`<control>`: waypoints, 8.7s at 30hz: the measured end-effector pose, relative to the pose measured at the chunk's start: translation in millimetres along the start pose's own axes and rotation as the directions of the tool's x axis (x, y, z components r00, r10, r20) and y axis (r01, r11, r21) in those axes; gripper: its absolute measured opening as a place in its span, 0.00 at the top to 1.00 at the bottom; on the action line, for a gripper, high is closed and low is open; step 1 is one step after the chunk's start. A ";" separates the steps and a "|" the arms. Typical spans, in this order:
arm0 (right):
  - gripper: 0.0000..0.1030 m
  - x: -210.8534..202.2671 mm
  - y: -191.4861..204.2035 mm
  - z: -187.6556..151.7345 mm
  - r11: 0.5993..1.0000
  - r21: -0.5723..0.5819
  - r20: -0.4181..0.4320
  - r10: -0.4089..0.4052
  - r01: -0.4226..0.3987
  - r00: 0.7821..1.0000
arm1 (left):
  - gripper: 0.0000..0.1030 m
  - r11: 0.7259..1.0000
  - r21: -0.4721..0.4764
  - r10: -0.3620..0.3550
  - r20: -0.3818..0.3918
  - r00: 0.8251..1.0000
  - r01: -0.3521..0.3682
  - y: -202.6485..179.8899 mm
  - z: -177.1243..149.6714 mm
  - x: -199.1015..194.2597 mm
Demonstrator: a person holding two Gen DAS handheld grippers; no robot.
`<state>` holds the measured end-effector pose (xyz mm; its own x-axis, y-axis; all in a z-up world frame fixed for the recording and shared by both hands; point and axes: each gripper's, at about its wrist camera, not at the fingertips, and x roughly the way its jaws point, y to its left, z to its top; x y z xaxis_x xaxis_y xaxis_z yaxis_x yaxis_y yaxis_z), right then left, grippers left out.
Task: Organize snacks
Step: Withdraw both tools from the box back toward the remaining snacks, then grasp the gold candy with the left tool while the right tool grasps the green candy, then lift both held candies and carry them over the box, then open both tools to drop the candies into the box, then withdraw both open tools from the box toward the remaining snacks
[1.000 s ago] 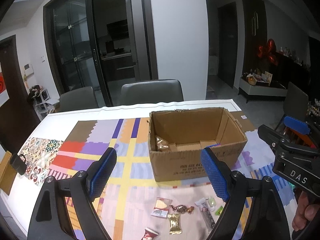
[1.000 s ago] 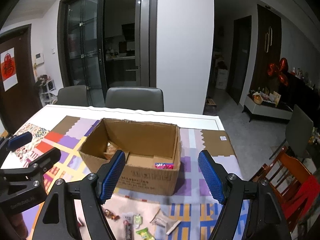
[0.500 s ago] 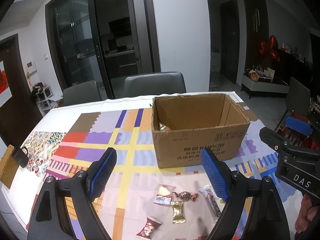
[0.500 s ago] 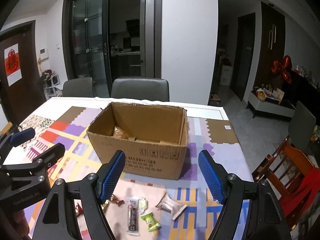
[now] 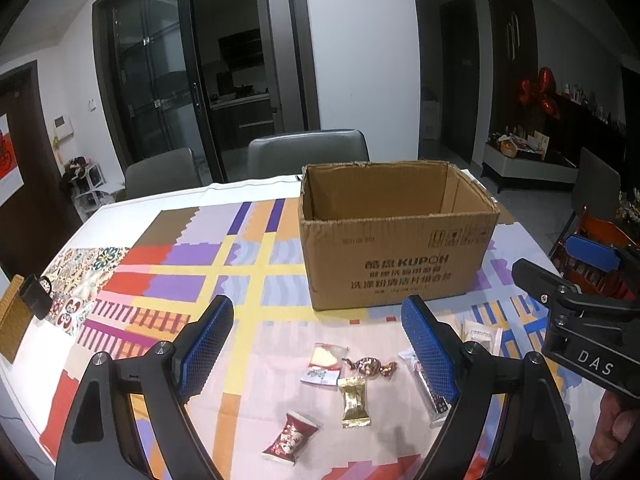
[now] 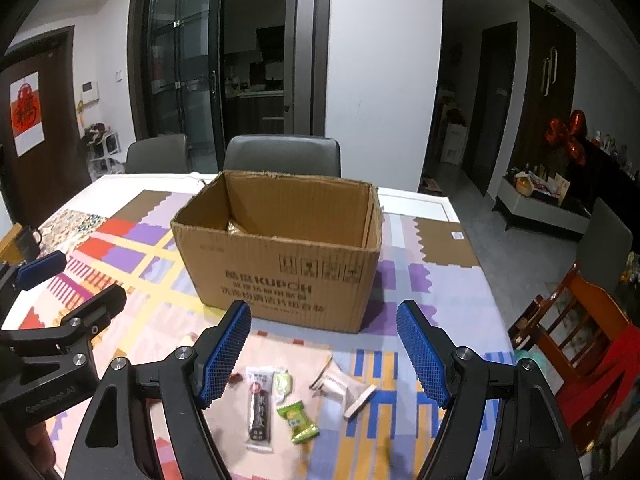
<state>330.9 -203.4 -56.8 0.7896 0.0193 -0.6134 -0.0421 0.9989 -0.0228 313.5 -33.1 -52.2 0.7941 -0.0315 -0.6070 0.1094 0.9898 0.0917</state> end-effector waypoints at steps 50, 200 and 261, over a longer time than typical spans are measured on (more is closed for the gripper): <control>0.26 76.6 9.7 -109.1 0.995 -0.082 -0.186 0.044 -0.060 0.982 | 0.10 0.998 -0.046 -0.044 -0.198 0.979 0.036 -16.0 -106.4 90.2; 0.74 105.0 -14.2 99.3 0.996 0.014 0.013 0.089 -0.089 0.996 | 0.79 0.986 -0.010 -0.169 -0.040 0.985 0.168 -17.1 107.5 126.9; 0.25 14.8 11.3 80.1 1.000 0.012 0.106 0.019 -0.021 0.994 | 0.20 0.999 -0.039 -0.032 0.090 0.995 0.035 28.5 75.0 15.8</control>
<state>391.2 -188.4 -2.9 0.8492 0.0430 -0.5263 -0.0509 0.9987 -0.0005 374.1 -15.8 0.1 0.8410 -0.0754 -0.5358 0.1139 0.9927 0.0391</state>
